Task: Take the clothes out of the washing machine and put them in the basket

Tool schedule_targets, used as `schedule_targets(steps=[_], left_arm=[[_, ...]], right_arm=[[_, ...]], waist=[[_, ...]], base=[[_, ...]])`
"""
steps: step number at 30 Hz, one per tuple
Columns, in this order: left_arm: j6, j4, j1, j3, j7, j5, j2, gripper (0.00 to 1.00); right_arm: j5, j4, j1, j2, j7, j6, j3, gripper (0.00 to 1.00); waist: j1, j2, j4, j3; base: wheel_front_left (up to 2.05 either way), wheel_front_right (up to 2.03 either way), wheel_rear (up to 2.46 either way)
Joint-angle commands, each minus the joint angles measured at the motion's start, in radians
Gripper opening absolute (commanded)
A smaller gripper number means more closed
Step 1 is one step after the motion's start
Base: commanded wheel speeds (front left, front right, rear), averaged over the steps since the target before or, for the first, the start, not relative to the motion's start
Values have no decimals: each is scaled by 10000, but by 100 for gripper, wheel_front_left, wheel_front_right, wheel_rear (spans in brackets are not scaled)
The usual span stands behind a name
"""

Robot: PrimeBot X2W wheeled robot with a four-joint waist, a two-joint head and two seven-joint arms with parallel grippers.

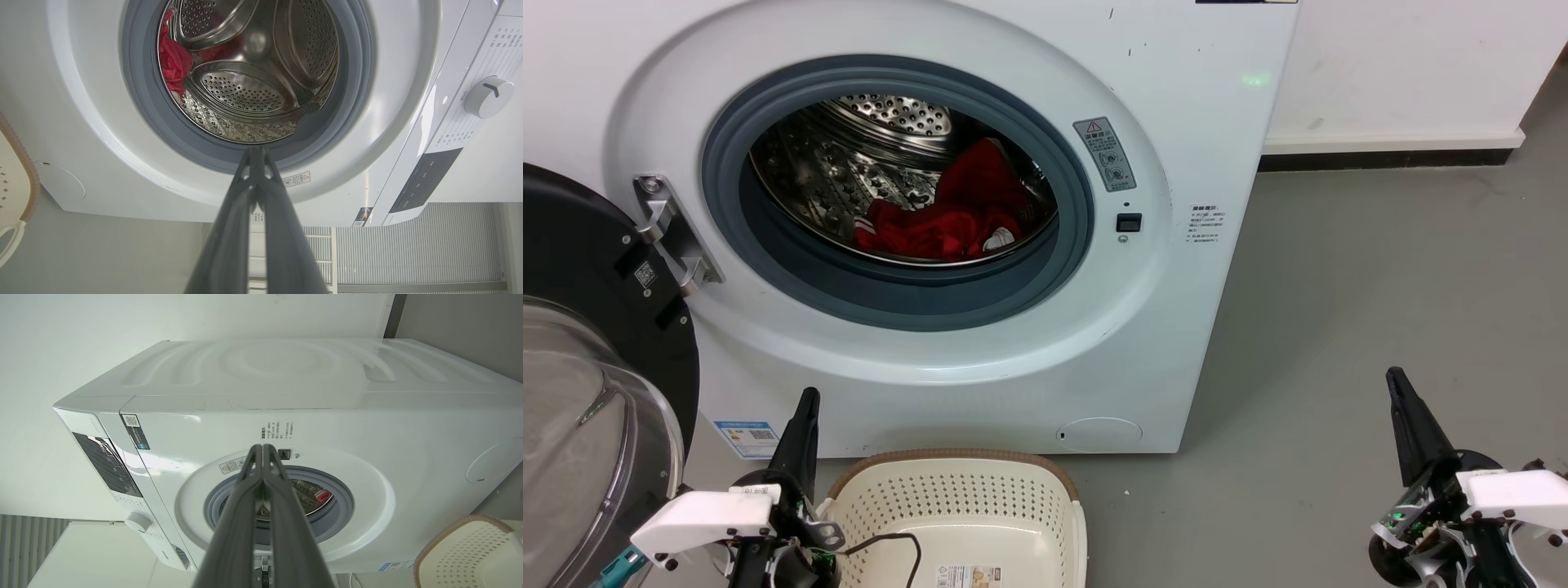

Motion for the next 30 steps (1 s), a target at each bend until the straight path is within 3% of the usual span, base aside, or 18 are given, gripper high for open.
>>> schedule_targets(steps=[1,3,4,19,24,30], left_arm=[[-29,6,-94,13,23,15,-15,0],[-29,6,-94,13,23,15,-15,0],[2,28,15,-8,-7,0,-2,100],[3,-74,112,-740,-624,211,-27,100],[3,-361,19,-813,-854,966,-24,100],[3,-816,-58,-824,-1110,2735,-21,100]], right_arm=[[-44,13,-122,23,4,-3,2,0],[-44,13,-122,23,4,-3,2,0],[4,22,16,0,-6,0,1,100],[-438,-262,449,13,-624,-2,267,100],[-1610,-572,492,12,-851,-2,233,100],[-3404,-978,585,10,-1107,-2,203,100]], waist=[[0,0,0,0],[0,0,0,0],[0,0,0,1],[0,0,29,27],[0,0,46,62],[0,0,52,93]], base=[[0,0,0],[0,0,0],[0,0,0],[0,0,0],[0,0,0],[0,0,0]])
